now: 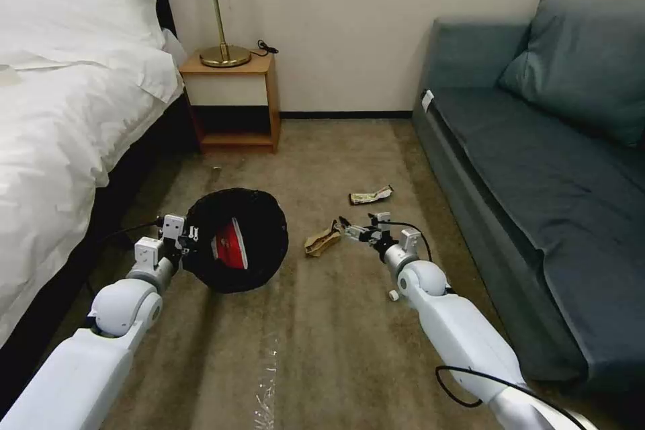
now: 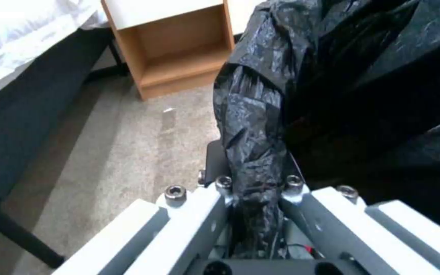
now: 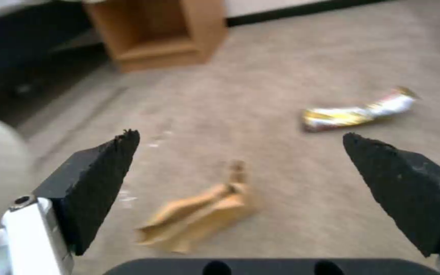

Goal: Pick up the trash bin, then pick up the garbage on the floor and place it into the trash bin.

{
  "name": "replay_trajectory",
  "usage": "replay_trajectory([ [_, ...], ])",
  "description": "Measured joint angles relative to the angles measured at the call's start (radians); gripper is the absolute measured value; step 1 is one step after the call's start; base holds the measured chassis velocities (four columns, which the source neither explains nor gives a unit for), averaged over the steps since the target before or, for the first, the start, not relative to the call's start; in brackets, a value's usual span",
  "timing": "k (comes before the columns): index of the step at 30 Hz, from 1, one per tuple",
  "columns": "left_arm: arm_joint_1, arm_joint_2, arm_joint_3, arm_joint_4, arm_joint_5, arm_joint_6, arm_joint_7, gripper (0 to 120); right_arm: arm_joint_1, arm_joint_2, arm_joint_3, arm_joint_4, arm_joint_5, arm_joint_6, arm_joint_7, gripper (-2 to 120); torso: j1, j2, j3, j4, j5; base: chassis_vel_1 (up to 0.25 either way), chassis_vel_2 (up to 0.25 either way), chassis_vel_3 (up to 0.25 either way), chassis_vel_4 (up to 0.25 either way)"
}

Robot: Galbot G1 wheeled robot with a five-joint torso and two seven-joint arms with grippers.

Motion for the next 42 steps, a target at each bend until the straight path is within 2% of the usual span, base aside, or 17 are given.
replay_trajectory([
  [3,-0.004,0.0,0.006,0.006,0.002,-0.005,0.009,1,0.004,0.001,0.039,-0.041,-0.016,-0.001,0.015,100,0.0,0.0,0.0,-0.001,-0.0004,0.0,0.0,0.0,0.0],
  [9,0.01,0.007,-0.002,0.007,0.008,-0.016,0.013,1,0.044,0.027,0.113,-0.185,-0.074,0.0,0.071,100,0.0,0.0,0.0,0.0,-0.0002,0.0,0.0,0.0,0.0],
  [15,0.01,0.004,-0.005,0.014,0.024,-0.027,0.013,1,0.069,0.049,0.149,-0.306,-0.133,-0.003,0.118,100,0.0,0.0,0.0,-0.0005,-0.0002,0.0,0.0,0.0,0.0],
  [21,0.011,-0.008,-0.002,0.03,0.038,-0.035,0.016,1,0.09,0.08,0.2,-0.4,-0.26,-0.037,0.201,100,0.0,0.0,0.0,-0.0003,-0.0002,0.0,0.0,0.0,0.0],
  [25,0.01,-0.007,0.002,0.034,0.04,-0.039,0.021,1,0.069,0.08,0.216,-0.364,-0.303,-0.099,0.274,100,0.0,0.0,0.0,-0.0003,-0.0003,0.0,0.0,0.0,0.0],
  [31,0.006,0.0,0.002,0.038,0.038,-0.042,0.03,1,0.028,0.076,0.215,-0.298,-0.296,-0.182,0.373,100,0.0,0.0,0.0,-0.0003,-0.0001,0.0,0.0,0.0,0.0],
  [42,0.008,0.016,-0.002,0.05,0.027,-0.051,0.041,1,-0.021,0.091,0.214,-0.252,-0.219,-0.247,0.414,100,0.0,0.0,0.0,-0.0003,-0.0003,0.0,0.0,0.0,0.0],
])
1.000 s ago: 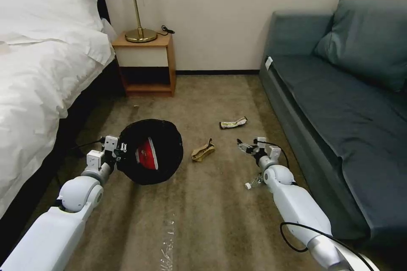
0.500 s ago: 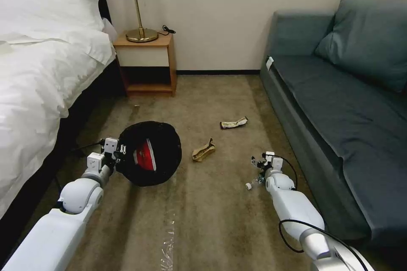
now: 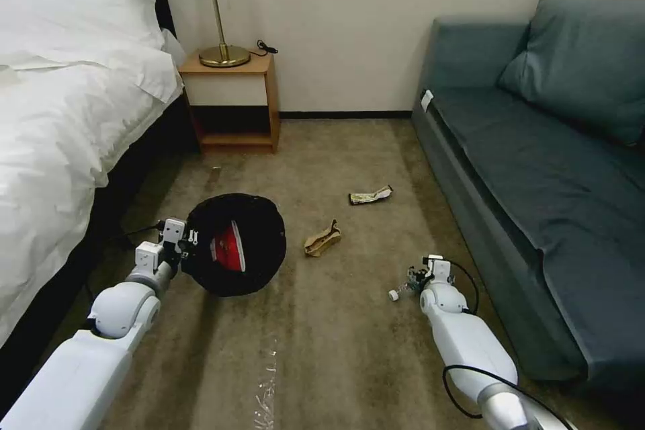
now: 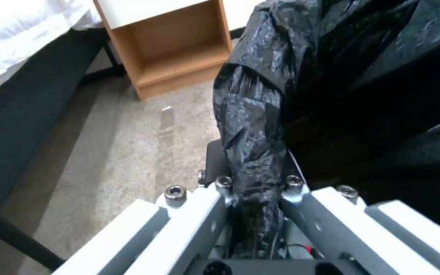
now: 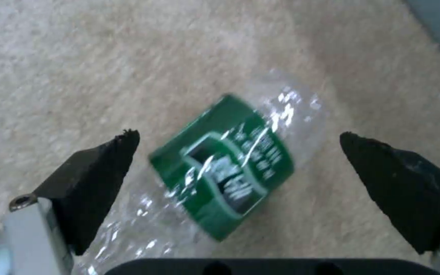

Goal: Pick up the trash bin, then pick up the garbage on the floor and place it into the trash bin.

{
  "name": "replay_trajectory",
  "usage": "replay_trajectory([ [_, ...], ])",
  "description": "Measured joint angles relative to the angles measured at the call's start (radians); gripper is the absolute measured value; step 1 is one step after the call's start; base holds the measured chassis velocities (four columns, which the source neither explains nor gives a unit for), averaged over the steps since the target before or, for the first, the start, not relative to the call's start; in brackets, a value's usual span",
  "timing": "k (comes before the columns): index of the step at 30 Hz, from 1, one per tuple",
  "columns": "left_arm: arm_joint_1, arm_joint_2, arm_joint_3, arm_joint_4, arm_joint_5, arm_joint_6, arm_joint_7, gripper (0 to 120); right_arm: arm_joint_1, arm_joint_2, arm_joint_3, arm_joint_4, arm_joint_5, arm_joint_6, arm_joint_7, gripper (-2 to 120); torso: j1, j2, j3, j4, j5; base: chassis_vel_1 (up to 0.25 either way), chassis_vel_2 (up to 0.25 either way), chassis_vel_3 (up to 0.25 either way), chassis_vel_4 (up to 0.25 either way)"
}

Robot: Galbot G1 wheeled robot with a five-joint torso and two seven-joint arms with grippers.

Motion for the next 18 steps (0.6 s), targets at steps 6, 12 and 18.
replay_trajectory([
  [6,-0.002,0.0,0.0,0.006,-0.002,-0.001,0.002,1,0.011,0.011,0.004,-0.032,0.011,0.001,-0.019,100,0.0,0.0,0.0,0.0,0.0,0.0,0.0,0.0,0.0],
  [12,-0.008,-0.003,0.005,0.011,-0.002,-0.001,0.002,1,0.011,0.009,0.008,-0.055,0.021,0.01,-0.036,100,0.0,0.0,0.0,0.0001,0.0,0.0,0.0,0.0,0.0],
  [18,-0.015,-0.013,0.018,0.015,-0.001,-0.001,0.002,1,0.011,0.008,0.019,-0.083,0.032,0.022,-0.058,100,0.0,0.0,0.0,0.0,0.0,0.0,0.0,0.0,0.0],
])
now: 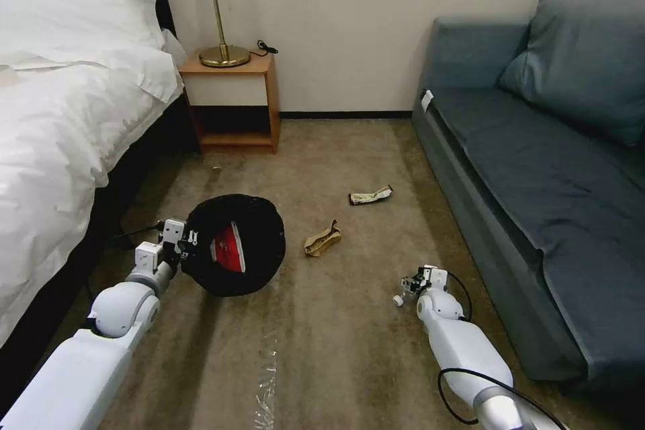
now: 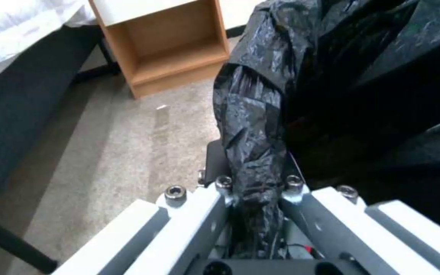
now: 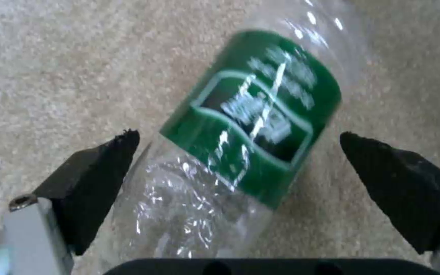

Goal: Pick up the trash bin, then pick up the garbage on the floor and place it into the trash bin.

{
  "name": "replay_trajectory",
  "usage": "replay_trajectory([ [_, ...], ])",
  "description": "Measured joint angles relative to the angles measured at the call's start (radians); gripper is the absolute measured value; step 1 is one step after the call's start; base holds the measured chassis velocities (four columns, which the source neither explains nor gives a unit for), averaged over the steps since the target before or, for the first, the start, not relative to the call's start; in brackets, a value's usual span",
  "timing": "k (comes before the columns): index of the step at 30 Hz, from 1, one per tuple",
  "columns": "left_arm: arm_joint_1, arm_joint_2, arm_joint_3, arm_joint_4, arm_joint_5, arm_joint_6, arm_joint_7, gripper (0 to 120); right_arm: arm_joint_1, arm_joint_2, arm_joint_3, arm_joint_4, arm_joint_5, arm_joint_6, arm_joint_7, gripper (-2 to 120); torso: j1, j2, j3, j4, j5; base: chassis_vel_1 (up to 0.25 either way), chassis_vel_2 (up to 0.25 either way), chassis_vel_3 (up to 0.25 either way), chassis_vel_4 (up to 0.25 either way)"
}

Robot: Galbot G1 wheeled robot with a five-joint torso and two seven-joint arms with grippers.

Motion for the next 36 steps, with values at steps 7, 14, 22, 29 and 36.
replay_trajectory([
  [7,0.0,-0.004,0.005,-0.001,0.003,0.0,-0.002,1,-0.001,-0.004,0.004,-0.018,0.009,0.015,-0.035,96,0.0,0.0,0.0,0.0,0.0,0.0,0.0,0.0,0.0],
  [14,-0.001,-0.008,0.007,-0.002,0.003,0.0,-0.005,1,-0.004,-0.009,0.002,-0.02,0.015,0.022,-0.055,72,0.0,0.0,0.0,0.0001,0.0,0.0,0.0,0.0,0.0],
  [22,-0.002,-0.016,0.012,-0.007,0.007,0.003,-0.01,1,-0.007,-0.013,0.001,-0.024,0.019,0.033,-0.065,42,0.0,0.0,0.0,0.0001,0.0,0.0,0.0,0.0,0.0],
  [29,0.003,-0.021,0.013,-0.012,0.01,0.005,-0.013,1,-0.018,-0.019,0.003,-0.009,0.019,0.046,-0.074,25,0.0,0.0,0.0,0.0,0.0001,0.0,0.0,0.0,0.0],
  [36,0.004,-0.025,0.018,-0.016,0.011,0.005,-0.019,1,-0.054,-0.042,-0.045,0.14,0.025,0.136,-0.219,24,0.0,0.0,0.0,-0.0001,0.0003,0.0,0.0,0.0,0.0],
])
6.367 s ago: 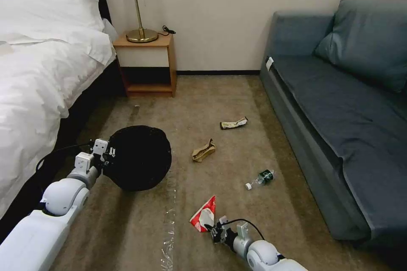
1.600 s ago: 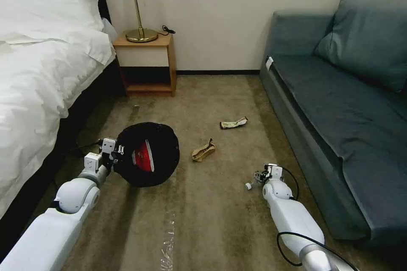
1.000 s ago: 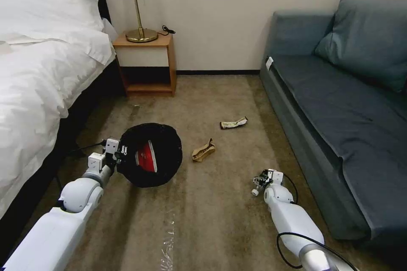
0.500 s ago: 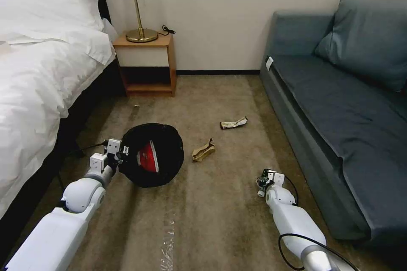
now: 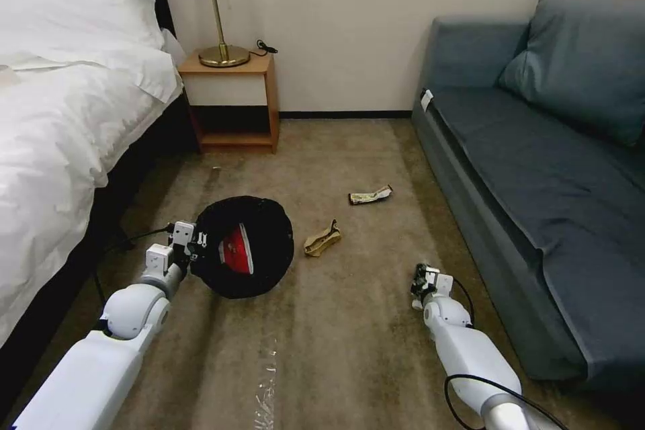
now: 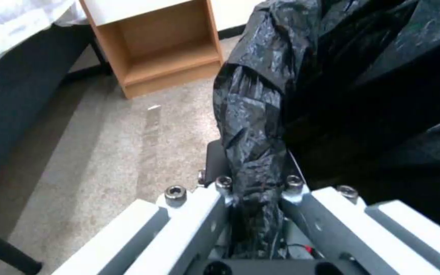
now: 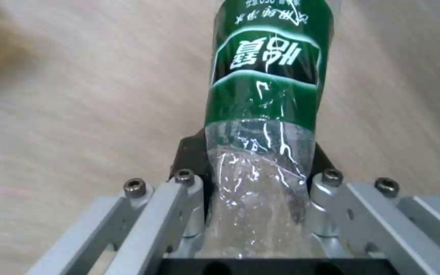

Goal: Pick up the trash bin, then pick up the garbage on the floor and place it into the trash bin.

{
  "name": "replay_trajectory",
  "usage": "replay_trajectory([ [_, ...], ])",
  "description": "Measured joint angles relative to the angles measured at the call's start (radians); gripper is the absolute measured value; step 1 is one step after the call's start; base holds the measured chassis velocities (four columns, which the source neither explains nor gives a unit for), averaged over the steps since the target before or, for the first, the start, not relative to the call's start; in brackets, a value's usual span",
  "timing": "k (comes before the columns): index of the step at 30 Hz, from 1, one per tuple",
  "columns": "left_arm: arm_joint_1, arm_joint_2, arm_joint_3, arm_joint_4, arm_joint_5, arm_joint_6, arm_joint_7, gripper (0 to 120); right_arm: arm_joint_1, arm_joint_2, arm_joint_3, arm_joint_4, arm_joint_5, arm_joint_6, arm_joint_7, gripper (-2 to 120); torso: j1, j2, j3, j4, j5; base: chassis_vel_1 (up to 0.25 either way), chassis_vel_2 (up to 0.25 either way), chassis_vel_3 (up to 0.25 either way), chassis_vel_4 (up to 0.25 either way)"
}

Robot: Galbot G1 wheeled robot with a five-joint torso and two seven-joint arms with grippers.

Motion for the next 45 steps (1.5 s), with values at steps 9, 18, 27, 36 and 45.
replay_trajectory([
  [9,-0.006,-0.003,0.008,-0.003,-0.001,0.0,-0.005,1,-0.02,-0.011,-0.105,0.23,0.086,0.032,-0.072,24,0.0,0.0,0.0,0.0002,-0.0005,0.0,0.0,0.0,0.0],
  [18,-0.011,-0.004,0.003,0.008,0.0,-0.001,-0.007,1,-0.06,-0.029,-0.227,0.526,0.225,0.045,-0.118,24,0.0,0.0,0.0,0.0003,-0.0004,0.0,0.0,0.0,0.0],
  [27,-0.019,-0.009,0.016,0.003,-0.004,-0.001,-0.015,1,-0.057,-0.026,-0.386,0.649,0.34,0.052,-0.169,24,0.0,0.0,0.0,0.0001,-0.0005,0.0,0.0,0.0,0.0],
  [36,-0.005,-0.019,0.016,-0.017,-0.004,0.002,-0.026,1,0.015,0.066,-0.518,0.542,0.288,0.104,-0.181,24,0.0,0.0,0.0,0.0003,-0.0004,0.0,0.0,0.0,0.0],
  [45,0.007,-0.018,0.0,-0.023,-0.011,0.006,-0.036,1,0.036,0.112,-0.534,0.431,0.24,0.154,-0.184,33,0.0,0.0,0.0,0.0003,-0.0004,0.0,0.0,0.0,0.0],
])
